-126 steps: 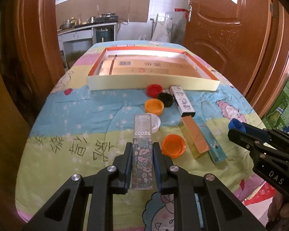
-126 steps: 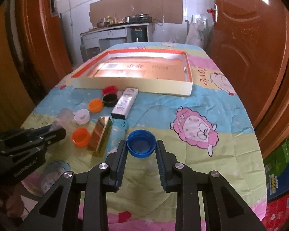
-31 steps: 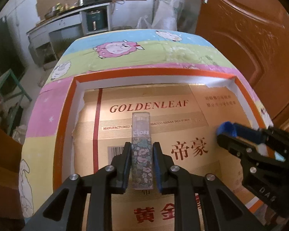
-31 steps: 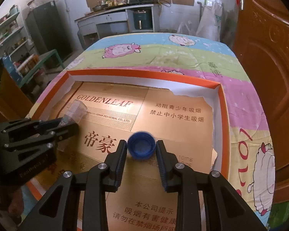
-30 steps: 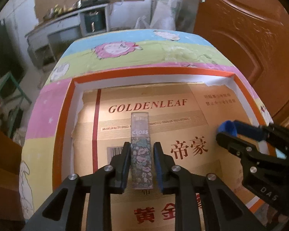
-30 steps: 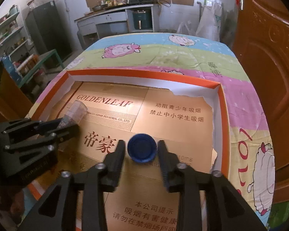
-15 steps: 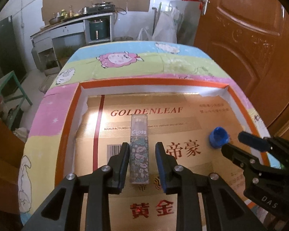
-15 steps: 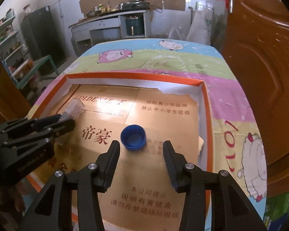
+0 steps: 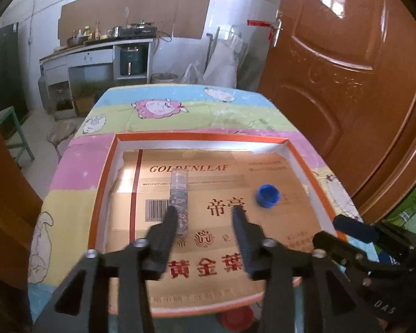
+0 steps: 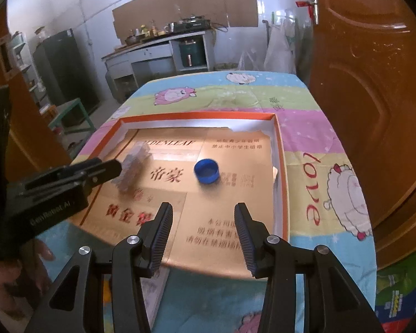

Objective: Organize rigid objects
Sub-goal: 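Open both tools to drop the blue cap and gloss tube into the tray, then move both tools back toward the loose items on the quilt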

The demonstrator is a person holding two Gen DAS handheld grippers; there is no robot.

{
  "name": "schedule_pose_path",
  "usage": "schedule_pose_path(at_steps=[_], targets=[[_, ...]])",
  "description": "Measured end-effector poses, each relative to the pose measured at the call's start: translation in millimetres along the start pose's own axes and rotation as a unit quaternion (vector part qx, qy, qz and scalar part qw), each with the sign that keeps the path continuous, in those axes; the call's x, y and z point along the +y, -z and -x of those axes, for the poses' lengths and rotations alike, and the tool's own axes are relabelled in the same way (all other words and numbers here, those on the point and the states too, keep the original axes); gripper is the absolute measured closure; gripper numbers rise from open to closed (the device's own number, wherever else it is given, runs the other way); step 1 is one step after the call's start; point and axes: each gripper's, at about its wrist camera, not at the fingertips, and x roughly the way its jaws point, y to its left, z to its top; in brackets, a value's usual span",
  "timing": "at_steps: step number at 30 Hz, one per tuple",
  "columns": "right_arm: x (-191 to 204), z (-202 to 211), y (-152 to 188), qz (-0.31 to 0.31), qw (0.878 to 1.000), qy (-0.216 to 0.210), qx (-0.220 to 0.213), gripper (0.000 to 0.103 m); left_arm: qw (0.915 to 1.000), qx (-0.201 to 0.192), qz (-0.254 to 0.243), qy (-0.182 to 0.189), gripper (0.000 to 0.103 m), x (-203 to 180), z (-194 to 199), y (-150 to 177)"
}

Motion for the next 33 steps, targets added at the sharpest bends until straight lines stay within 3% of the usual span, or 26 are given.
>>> schedule_pose_path(at_steps=[2,13,33], targets=[[3,9,6,0.000,1.000,-0.003,-0.002,0.055,1.0000,-0.001,-0.006,0.002,0.049,-4,9,3],[13,49,40,-0.001,1.000,-0.005,-0.005,0.055,0.9998,0.004,-0.017,-0.007,0.049,-17,48,28],[31,92,100,0.010,1.000,0.007,0.004,0.055,0.9999,-0.001,0.015,-0.005,0.050,-7,95,68]])
